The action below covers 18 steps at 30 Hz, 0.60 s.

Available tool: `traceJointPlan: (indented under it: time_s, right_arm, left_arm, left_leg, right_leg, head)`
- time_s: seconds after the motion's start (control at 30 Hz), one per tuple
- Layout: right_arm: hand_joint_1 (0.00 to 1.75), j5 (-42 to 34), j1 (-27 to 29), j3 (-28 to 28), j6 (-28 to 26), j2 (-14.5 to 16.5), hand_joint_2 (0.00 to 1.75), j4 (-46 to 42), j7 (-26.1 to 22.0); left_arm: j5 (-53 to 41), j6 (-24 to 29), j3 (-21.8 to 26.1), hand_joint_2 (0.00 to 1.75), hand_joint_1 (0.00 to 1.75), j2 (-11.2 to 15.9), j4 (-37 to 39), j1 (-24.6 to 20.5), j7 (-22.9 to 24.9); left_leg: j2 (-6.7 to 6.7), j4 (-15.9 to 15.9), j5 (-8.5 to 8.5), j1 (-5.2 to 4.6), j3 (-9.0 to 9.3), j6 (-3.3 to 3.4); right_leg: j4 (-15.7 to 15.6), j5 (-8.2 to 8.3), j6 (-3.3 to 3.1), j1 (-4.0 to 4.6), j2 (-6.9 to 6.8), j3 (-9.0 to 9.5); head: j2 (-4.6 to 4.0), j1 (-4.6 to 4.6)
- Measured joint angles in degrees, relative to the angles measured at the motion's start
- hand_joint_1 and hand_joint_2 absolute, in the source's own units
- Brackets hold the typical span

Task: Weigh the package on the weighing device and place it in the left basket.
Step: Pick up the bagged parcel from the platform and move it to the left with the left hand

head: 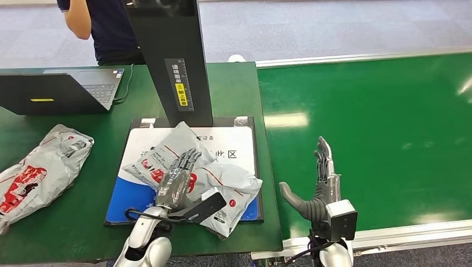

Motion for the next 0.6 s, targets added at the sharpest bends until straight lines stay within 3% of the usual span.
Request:
traceJointPlan:
  time_s: [0.3, 0.43, 0.6]
  right_arm:
    - [0.00, -0.4, -0.5, -0.1, -1.0, 0.0, 1.75, 0.0, 0.9]
    - [0.00, -0.6, -0.7, 0.0, -2.1, 0.0, 1.75, 0.0, 1.3]
    - [0.00, -1.1, -0.6, 0.6, -3.6, 0.0, 1.75, 0.0, 1.9]
  left_arm:
    - [0.8, -5.8, -0.5, 1.75, 0.00, 0.8, 11.4, -7.7, 3.1]
    - [1.0, -6.1, -0.7, 1.75, 1.75, 0.7, 17.5, -11.9, 3.9]
    - [0.4, -6.0, -1.0, 1.75, 1.75, 0.7, 23.3, -15.6, 4.1]
  left_leg:
    - [-0.17, 0.0, -0.05, -0.01, 0.39, 0.05]
    - [-0.18, -0.1, -0.18, -0.02, 1.02, 0.10]
    - [-0.17, -0.1, -0.32, -0.02, 1.67, -0.03]
  right_leg:
    - [0.0, -0.12, 0.07, -0.02, -0.17, 0.58]
    - [0.0, -0.28, 0.03, -0.03, -0.23, 1.27]
    - [0.0, -0.64, -0.22, -0.02, -0.26, 1.88]
  head:
    - [0.00, 0.00]
    - [0.00, 0.01]
    - [-0.01, 0.00]
